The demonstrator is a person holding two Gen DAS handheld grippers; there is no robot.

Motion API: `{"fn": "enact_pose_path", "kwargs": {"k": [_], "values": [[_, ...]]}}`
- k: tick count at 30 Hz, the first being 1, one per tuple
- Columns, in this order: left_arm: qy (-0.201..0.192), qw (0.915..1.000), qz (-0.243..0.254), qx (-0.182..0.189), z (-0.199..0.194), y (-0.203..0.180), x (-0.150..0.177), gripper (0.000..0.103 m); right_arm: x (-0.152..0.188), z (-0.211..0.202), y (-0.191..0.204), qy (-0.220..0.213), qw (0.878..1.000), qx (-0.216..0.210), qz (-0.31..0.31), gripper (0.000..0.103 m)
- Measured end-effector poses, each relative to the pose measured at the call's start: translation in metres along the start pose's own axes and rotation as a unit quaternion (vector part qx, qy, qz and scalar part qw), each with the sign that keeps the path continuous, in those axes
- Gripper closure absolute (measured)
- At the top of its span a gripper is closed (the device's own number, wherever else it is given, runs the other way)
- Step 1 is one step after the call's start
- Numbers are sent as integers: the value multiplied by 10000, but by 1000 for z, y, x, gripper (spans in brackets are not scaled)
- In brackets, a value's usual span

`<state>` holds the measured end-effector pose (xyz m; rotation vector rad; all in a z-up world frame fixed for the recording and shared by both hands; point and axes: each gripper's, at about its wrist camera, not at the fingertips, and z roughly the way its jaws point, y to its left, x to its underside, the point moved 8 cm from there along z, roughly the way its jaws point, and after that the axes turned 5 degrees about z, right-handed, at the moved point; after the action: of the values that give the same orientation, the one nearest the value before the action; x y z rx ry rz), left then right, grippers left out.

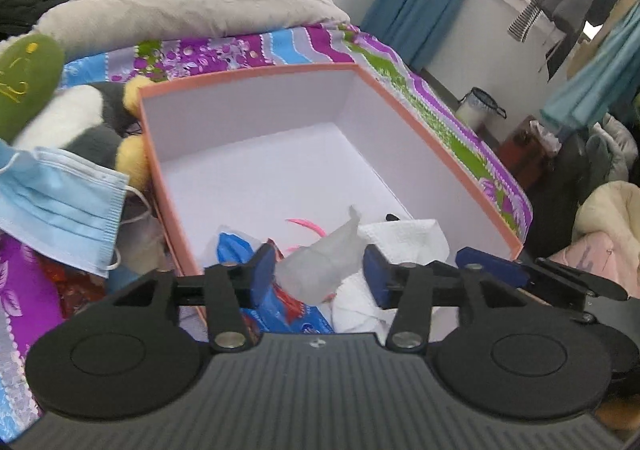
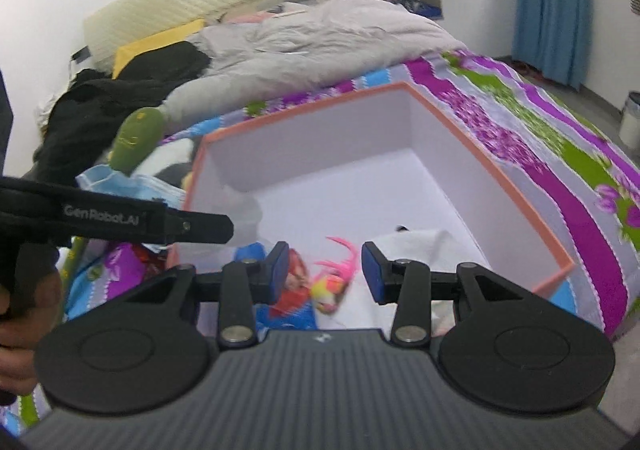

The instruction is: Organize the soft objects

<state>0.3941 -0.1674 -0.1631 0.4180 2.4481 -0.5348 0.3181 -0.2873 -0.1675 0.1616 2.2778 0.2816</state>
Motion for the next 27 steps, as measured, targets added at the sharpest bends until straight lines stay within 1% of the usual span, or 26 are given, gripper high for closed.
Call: {"fn": "enact_pose_path", "kwargs": {"k": [2, 7, 12, 16, 20, 23, 27], "values": [[-30, 10000, -29, 35, 3, -2, -1, 39, 2, 1, -8, 14, 10000, 48, 60, 60], [-100, 9999, -43, 43, 3, -4, -3, 38, 6, 4, -16, 55, 9999, 38, 140, 60], [-273, 9996, 37, 4, -15, -5, -5, 38, 5, 0, -12, 18, 9999, -43, 142, 60], [-629, 9976, 217, -176, -39, -7, -4, 38, 3, -9, 0, -113, 9998, -174, 70, 60], [-1004, 9934, 347, -443, -70, -1, 5, 38, 0, -23, 10, -418, 9987, -276, 73, 60], [-1157, 9908, 296, -641, -90, 8, 18, 38, 2, -34, 22, -653, 9974, -292, -65, 60], [-1278, 9887, 142, -777, -114, 19, 36, 38, 14, -44, 43, -701, 9962, -473, -221, 60]]}}
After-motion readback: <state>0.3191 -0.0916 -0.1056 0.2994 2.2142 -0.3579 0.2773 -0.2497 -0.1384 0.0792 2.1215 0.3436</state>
